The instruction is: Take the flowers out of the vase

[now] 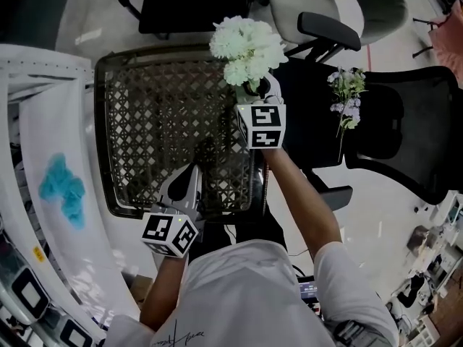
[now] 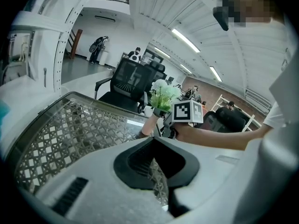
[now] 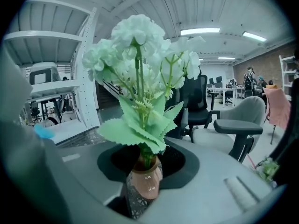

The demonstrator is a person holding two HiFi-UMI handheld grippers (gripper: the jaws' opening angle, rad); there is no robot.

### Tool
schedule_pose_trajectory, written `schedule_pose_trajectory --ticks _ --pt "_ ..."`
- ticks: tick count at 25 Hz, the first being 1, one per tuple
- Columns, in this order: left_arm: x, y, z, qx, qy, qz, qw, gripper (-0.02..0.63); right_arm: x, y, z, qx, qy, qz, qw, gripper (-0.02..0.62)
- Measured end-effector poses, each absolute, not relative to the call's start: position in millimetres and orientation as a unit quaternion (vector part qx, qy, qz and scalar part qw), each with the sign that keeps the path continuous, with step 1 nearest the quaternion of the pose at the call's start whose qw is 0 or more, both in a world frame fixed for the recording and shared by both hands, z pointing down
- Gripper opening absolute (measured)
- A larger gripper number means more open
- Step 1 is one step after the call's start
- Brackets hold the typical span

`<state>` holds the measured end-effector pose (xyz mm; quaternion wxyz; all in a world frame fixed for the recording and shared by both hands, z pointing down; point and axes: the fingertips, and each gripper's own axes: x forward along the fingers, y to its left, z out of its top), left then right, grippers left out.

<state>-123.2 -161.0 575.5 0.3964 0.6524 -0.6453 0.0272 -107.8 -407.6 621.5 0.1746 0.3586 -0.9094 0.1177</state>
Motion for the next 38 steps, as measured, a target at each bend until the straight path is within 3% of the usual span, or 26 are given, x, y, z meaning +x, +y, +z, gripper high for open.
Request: schedule_pose_trajectory --ticks 38 --pt "-143.1 -147.1 533.0 0.688 -0.642 0.026 0.337 0.001 -94.4 -393.6 537.9 0.390 -0.905 0.101 0.135 0.104"
